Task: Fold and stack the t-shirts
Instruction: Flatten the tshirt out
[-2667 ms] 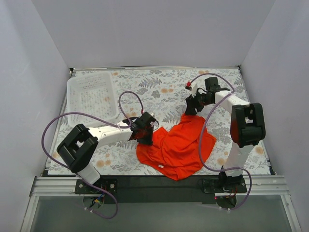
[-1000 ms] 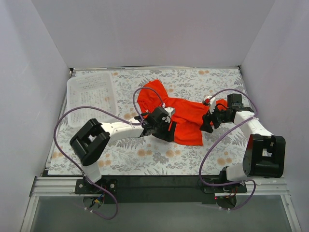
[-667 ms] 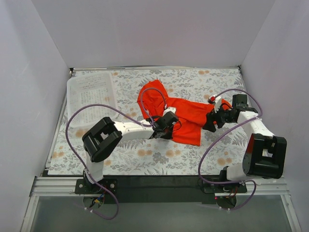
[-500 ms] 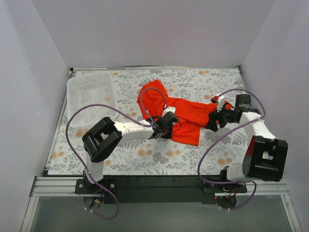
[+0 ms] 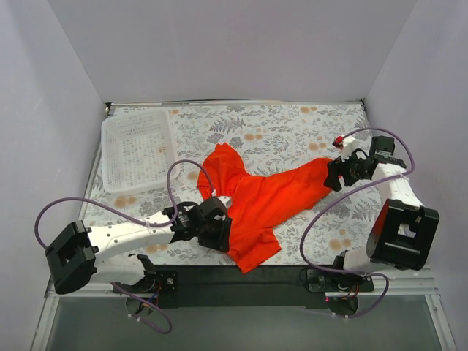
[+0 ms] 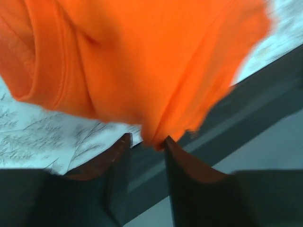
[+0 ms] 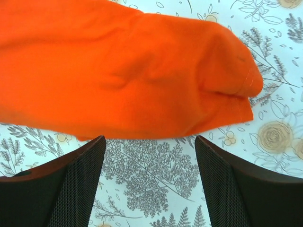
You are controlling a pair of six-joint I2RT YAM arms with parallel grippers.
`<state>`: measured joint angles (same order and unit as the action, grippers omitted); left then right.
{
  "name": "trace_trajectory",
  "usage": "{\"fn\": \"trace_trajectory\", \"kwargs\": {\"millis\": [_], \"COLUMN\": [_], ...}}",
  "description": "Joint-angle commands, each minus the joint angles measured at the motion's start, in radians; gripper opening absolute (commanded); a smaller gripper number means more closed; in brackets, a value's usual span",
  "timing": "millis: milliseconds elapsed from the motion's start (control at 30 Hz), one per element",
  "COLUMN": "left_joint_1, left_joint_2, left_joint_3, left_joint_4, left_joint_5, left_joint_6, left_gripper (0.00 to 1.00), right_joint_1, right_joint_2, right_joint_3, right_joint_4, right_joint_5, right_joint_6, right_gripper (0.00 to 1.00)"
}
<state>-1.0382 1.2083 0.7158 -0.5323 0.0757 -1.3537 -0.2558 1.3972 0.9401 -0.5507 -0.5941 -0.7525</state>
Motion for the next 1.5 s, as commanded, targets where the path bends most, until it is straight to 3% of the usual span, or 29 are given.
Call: {"fn": "trace_trajectory", "kwargs": {"millis": [0,33,167,333,633,900,1033,1133,1233,1267,1300,1400,1467], "left_joint_1": [0.001,0.001,0.003,0.009,0.010,0.010,0.010,0.010,0.010,0.010,0.012,0.012,0.013], "left_joint_2": [-0.013,-0.036,-0.125,-0.248,-0.154,-0.058,0.011,0.075,0.097,0.091,0.080,0.001,-0.045], "left_joint_3": [-0.043,-0.004,0.097,0.077,-0.047,-0.125,-0.127,-0.110,-0.102,-0.102,-0.098,-0.067,0.005], "left_joint_4": [-0.115,-0.159,-0.195,-0.137,-0.068,0.120,0.167,0.192,0.204,0.203,0.200,0.140,0.046], "left_joint_5": [-0.031,-0.115,-0.229,-0.229,-0.154,-0.033,-0.037,-0.030,-0.016,-0.017,-0.017,-0.063,-0.175], "left_joint_6": [-0.120,-0.137,-0.133,-0.117,-0.225,-0.297,-0.298,-0.285,-0.275,-0.274,-0.272,-0.266,-0.240], "left_gripper": [0.50,0.57,0.61,0.65,0.64,0.60,0.59,0.52,0.30,0.21,0.03,0.00,0.00], "right_joint_1": [0.000,0.000,0.001,-0.002,-0.020,-0.020,-0.020,-0.020,-0.020,-0.020,-0.022,-0.022,-0.022], "right_joint_2": [0.095,0.133,0.195,0.197,0.278,0.358,0.402,0.398,0.355,0.315,0.290,0.165,0.059], "right_joint_3": [0.084,0.121,0.137,0.091,0.153,0.177,0.201,0.201,0.186,0.181,0.168,0.148,0.146], "right_joint_4": [0.008,0.000,-0.020,-0.017,0.035,0.046,0.035,0.021,0.006,0.005,-0.005,-0.026,-0.032], "right_joint_5": [-0.048,-0.076,-0.092,-0.023,0.068,0.056,0.030,-0.001,-0.019,-0.019,-0.019,-0.029,-0.055], "right_joint_6": [0.064,0.093,0.097,0.068,0.113,0.101,0.107,0.093,0.079,0.078,0.074,0.064,0.073], "right_gripper": [0.69,0.70,0.70,0.70,0.66,0.61,0.51,0.37,0.02,0.01,0.01,0.01,0.01]}}
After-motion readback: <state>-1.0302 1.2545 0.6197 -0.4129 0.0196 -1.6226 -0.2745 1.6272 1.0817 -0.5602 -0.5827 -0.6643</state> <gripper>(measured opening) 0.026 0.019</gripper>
